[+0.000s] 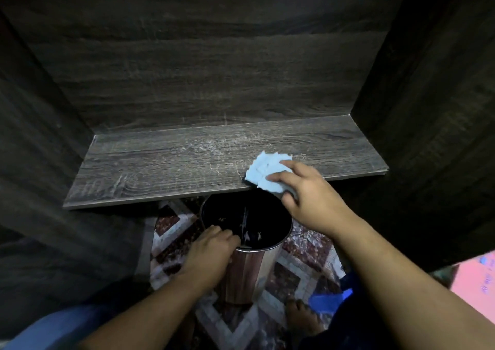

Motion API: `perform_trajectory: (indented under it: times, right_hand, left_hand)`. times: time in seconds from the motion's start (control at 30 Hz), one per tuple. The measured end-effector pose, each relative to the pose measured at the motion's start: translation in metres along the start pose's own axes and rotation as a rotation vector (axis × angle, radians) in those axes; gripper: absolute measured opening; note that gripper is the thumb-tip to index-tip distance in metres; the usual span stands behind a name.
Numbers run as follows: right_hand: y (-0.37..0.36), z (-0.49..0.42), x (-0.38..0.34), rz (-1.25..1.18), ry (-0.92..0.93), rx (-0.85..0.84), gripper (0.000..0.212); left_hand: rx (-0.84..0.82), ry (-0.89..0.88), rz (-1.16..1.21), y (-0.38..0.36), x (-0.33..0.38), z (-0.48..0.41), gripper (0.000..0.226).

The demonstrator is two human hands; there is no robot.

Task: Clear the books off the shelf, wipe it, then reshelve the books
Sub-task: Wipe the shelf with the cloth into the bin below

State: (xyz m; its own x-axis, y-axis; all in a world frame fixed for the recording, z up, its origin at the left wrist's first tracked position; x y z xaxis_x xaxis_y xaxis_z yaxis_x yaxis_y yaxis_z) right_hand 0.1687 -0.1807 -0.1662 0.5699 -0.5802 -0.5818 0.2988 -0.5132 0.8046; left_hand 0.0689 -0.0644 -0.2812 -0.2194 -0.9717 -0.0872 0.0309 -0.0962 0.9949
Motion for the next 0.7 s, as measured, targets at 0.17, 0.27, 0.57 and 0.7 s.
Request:
perform_trajectory:
  times: [0.17,0.27,0.57,0.7]
  right_hand:
    - [0.005,-0.020,0.014,0.183,0.098,0.108,0.061]
    - [-0.009,-0.030,0.029,0.329,0.049,0.045,0.067]
    - [-0.018,-0.034,0.054,0.256,-0.112,-0.031,0.084]
    - [-0.015,-0.039,0.058,0.036,-0.080,0.015,0.074]
  left_hand:
    - [0.094,0.006,-0.138,-0.024,0.003,-0.020,0.027]
    - [0.015,0.081,-0.191,-0.043,-0.008,-0.032,0.030]
    - [0.061,0.275,-0.123,-0.062,-0.018,-0.050,0.040]
    - [0.417,0.189,-0.074,0.005,0.004,-0.044,0.038]
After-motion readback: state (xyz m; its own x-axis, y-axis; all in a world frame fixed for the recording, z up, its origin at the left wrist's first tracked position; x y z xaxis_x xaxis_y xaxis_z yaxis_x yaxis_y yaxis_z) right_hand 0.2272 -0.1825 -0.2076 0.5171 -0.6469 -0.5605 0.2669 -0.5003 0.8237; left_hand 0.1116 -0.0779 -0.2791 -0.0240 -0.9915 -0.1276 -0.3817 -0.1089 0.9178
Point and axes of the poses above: each hand's wrist, its own z-axis away from the middle knuckle, its own y-axis out of the back of the hand, x = y × z, the point moved 10 cm from there along -z, towards the middle knuckle, and after that the axes turned 10 degrees about -z, right-handed, at the moved point
